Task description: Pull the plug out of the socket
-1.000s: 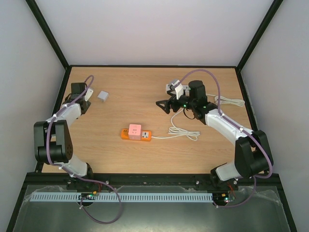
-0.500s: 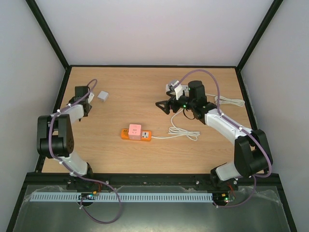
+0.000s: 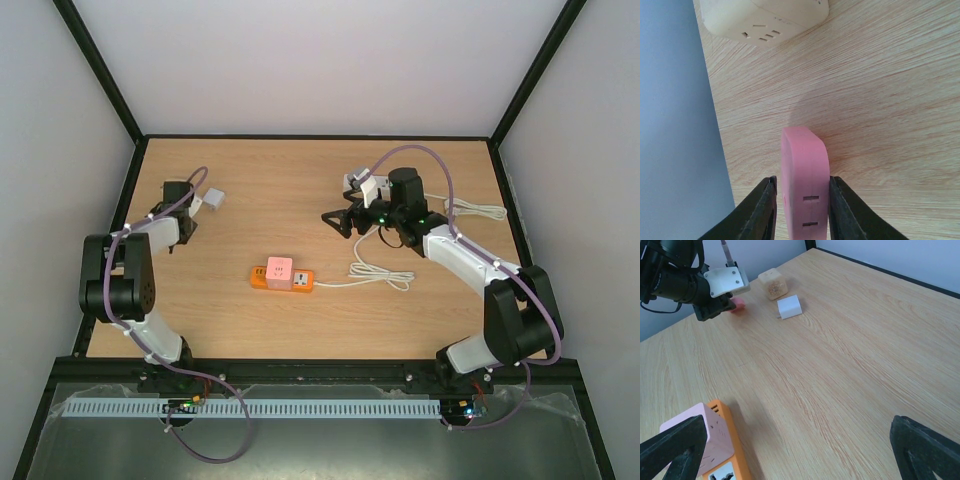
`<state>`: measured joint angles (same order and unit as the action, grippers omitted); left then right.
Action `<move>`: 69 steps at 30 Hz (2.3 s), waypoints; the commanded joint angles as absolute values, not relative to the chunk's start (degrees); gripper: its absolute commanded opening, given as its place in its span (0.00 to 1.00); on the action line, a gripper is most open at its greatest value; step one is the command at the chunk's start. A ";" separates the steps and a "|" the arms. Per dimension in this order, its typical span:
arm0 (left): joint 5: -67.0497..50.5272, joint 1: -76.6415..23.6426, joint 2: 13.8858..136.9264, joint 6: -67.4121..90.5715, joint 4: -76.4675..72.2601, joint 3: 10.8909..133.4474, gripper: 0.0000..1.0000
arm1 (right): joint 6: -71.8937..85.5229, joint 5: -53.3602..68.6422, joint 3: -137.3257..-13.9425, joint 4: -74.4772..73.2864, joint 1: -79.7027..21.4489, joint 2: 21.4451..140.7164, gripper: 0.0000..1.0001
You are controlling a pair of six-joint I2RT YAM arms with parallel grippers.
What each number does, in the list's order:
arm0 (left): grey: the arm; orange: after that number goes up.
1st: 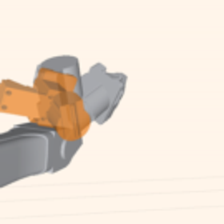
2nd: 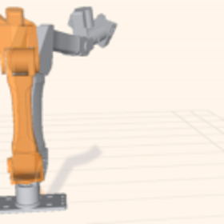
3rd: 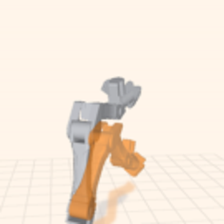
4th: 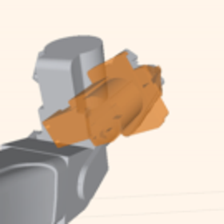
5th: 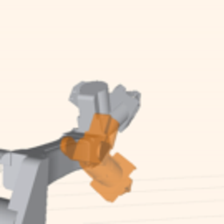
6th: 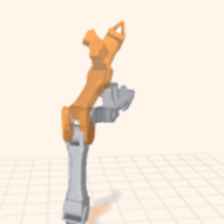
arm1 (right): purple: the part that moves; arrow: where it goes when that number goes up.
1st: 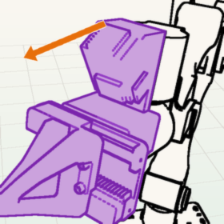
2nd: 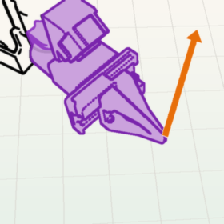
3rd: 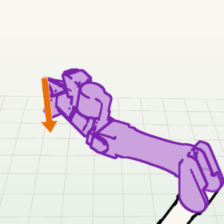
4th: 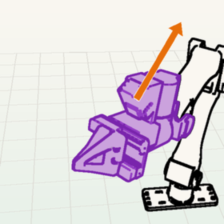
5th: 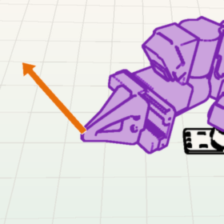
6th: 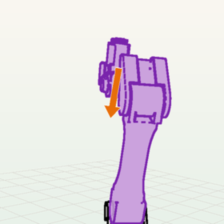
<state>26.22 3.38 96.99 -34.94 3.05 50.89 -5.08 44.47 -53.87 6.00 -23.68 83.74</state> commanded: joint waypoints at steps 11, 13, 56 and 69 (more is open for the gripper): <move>16.59 2.90 92.96 -32.61 12.37 54.09 0.56 | -5.10 45.54 -53.07 6.15 -23.55 83.76 0.98; 14.30 2.90 92.10 -32.65 14.44 55.18 0.62 | -5.34 45.76 -52.86 6.32 -23.60 83.70 0.98; -43.06 -11.69 80.64 -63.13 48.11 58.31 1.00 | -11.14 53.48 -40.35 18.36 -25.22 88.07 0.98; -41.20 -19.03 84.24 -60.35 40.37 53.38 0.99 | -17.81 51.58 -39.01 17.57 -30.49 92.08 0.99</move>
